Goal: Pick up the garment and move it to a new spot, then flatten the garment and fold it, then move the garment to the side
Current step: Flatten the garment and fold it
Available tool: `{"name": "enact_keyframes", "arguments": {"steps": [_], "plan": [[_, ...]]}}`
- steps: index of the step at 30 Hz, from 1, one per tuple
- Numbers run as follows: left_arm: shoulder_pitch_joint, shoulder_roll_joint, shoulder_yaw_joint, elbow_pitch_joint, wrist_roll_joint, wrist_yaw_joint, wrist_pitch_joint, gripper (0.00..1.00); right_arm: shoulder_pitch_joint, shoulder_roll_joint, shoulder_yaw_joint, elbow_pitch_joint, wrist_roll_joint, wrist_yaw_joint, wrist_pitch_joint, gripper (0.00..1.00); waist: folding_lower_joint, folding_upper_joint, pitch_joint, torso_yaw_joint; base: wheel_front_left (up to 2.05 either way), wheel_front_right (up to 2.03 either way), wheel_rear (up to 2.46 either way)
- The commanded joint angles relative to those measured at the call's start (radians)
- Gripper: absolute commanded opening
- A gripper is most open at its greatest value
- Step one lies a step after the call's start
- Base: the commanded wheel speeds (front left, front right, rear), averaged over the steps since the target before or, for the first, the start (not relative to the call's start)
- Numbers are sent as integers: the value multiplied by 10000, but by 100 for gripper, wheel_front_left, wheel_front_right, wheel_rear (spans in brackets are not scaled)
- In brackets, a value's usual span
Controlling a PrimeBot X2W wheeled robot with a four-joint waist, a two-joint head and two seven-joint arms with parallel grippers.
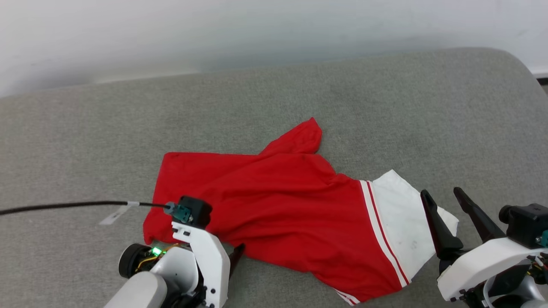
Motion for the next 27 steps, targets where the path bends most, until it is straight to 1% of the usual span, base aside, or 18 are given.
{"name": "enact_keyframes", "arguments": {"steps": [1, 6, 10, 11, 12, 13, 16, 18, 20, 24, 27], "plan": [[-287, -52, -47, 282, -21, -104, 87, 100, -166, 55, 1, 34, 77, -3, -67, 100, 0, 0, 271, -151, 0, 0, 0], [-885, -136, -316, 1279, -35, -384, 560, 100, -333, 74, 38, 199, 250, -3, -120, 100, 0, 0, 618, -283, 0, 0, 0], [-999, -236, -695, 2007, -150, -641, 1130, 100, -433, 81, 42, 343, 383, -3, -211, 100, 0, 0, 722, -375, 0, 0, 0], [-1056, -223, -781, 2113, -67, -696, 1149, 52, -453, 84, 47, 373, 389, -3, -217, 100, 0, 0, 728, -394, 0, 0, 0], [-1084, -229, -819, 2194, -40, -710, 1123, 20, -475, 86, 27, 411, 448, -3, -236, 100, 0, 0, 725, -412, 0, 0, 0], [-1089, -278, -801, 2249, -62, -705, 1042, 0, -492, 89, 24, 438, 502, -3, -231, 100, 0, 0, 716, -425, 0, 0, 0], [-1409, -257, -621, 2245, 144, -588, 605, 0, -497, 93, 26, 552, 590, -3, -259, 100, 0, 0, 649, -443, 0, 0, 0], [-1827, -180, -407, 2136, 485, -398, 67, 0, -476, 95, 18, 608, 603, -3, -269, 100, 0, 0, 574, -445, 0, 0, 0], [-2195, -219, -290, 2112, 737, -278, -337, 0, -488, 95, 4, 644, 623, -3, -290, 100, 0, 0, 526, -457, 0, 0, 0], [-3082, -559, -277, 2149, 1230, -132, -1079, 0, -558, 96, -8, 715, 661, -3, -284, 100, 0, 0, 454, -559, 0, 0, 0], [-3595, -979, -554, 2248, 1460, -259, -1343, 0, -541, 97, -53, 762, 697, -3, -278, 100, 0, 0, 439, -689, 0, 0, 0]]}}
